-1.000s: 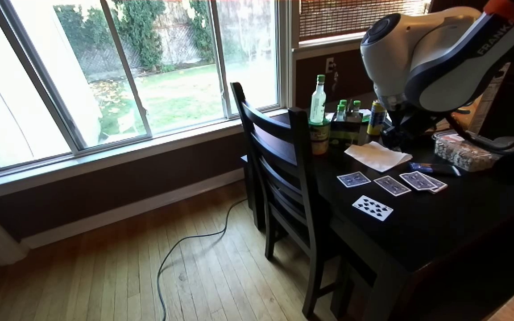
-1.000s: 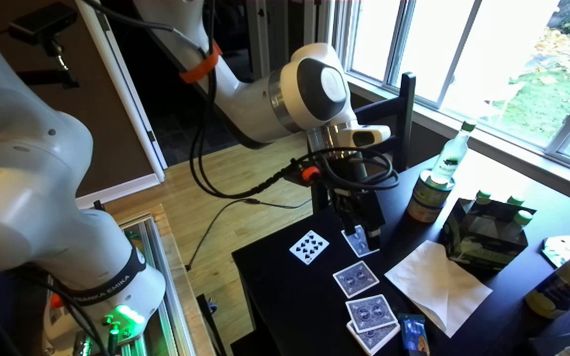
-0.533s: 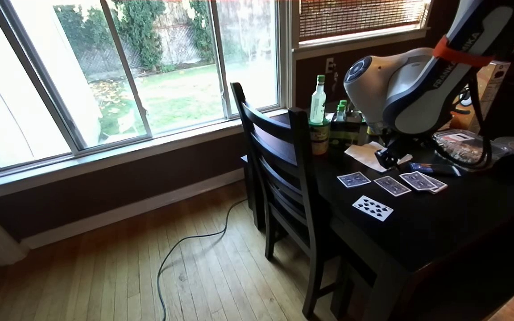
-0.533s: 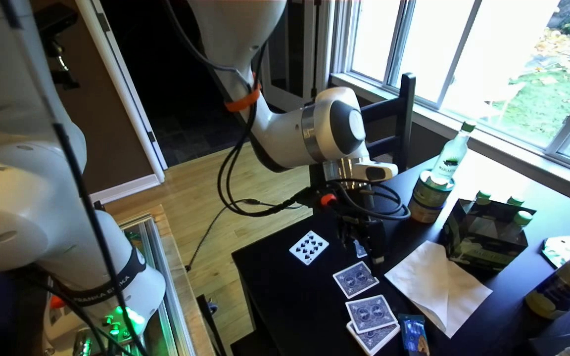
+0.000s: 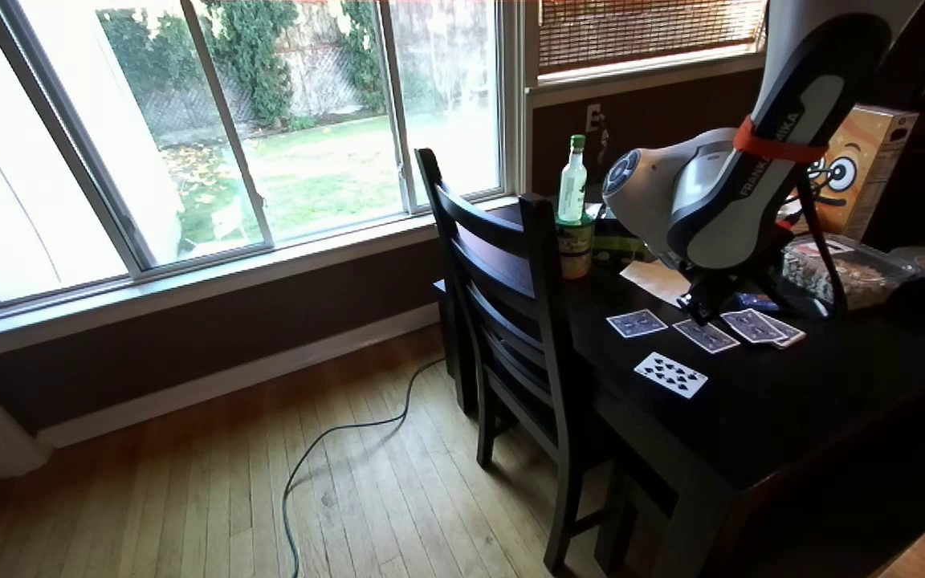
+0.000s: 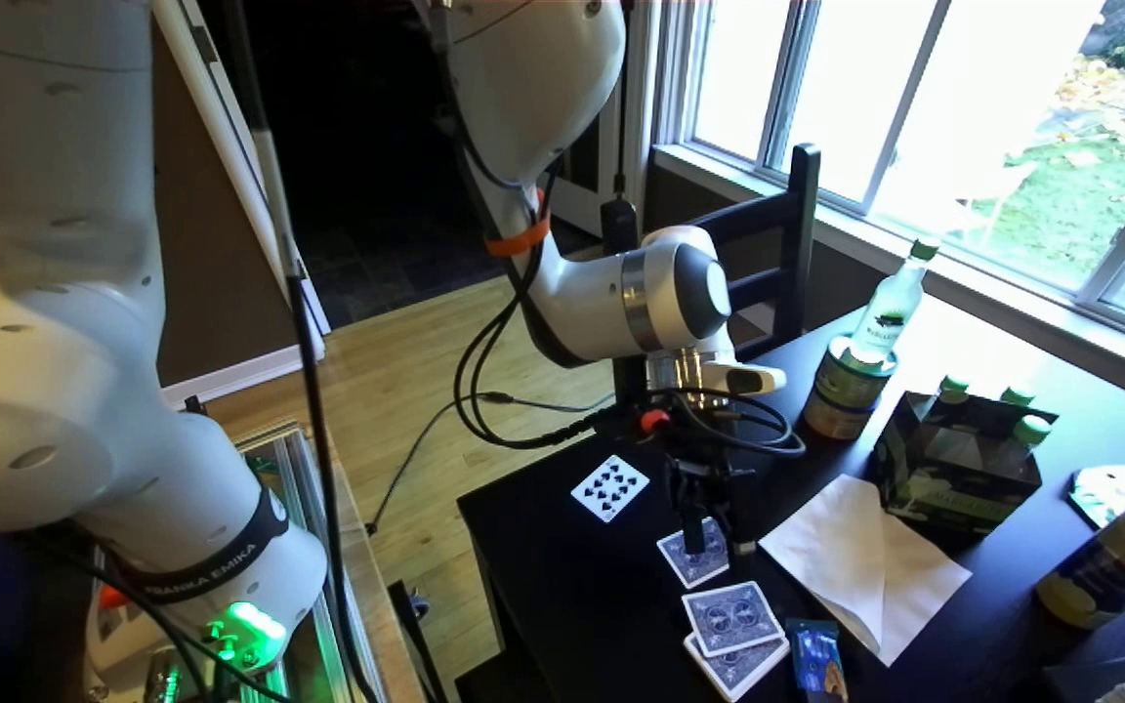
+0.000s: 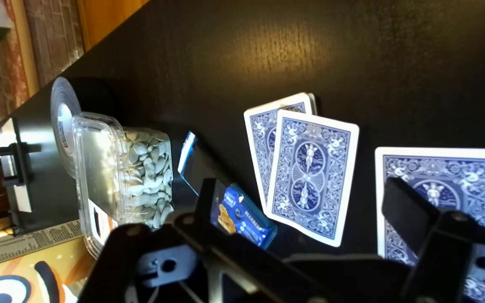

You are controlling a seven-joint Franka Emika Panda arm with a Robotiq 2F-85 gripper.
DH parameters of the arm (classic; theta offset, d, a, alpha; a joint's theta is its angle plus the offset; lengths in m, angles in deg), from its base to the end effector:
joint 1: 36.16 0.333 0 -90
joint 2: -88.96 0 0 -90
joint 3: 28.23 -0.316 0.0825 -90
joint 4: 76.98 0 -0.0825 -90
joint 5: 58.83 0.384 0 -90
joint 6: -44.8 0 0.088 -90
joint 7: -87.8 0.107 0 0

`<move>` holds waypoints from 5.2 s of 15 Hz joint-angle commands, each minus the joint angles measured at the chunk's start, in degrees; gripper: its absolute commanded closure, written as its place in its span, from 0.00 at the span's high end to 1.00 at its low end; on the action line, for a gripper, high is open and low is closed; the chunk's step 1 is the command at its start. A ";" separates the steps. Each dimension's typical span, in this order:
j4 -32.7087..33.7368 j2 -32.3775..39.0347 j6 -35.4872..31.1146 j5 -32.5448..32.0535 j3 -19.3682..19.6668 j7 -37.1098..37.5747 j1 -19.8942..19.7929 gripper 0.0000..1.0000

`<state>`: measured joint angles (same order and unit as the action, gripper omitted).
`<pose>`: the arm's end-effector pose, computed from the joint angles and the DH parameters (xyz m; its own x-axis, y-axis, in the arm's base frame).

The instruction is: Pick a card on the deck and put it on the table

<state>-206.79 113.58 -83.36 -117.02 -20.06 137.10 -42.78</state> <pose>0.4683 -0.1545 0.1500 0.9495 -0.3020 -0.0854 -0.1534 -0.6840 0.7132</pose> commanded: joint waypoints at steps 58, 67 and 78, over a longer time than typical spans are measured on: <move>4.08 8.89 -6.12 4.51 2.06 -30.38 -4.74 0.01; -1.54 1.30 -6.35 6.24 2.27 -30.88 -3.52 0.02; -10.43 -14.63 -9.41 7.29 3.10 -29.65 -3.65 0.02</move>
<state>-213.57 104.03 -90.65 -111.69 -17.30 109.25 -46.09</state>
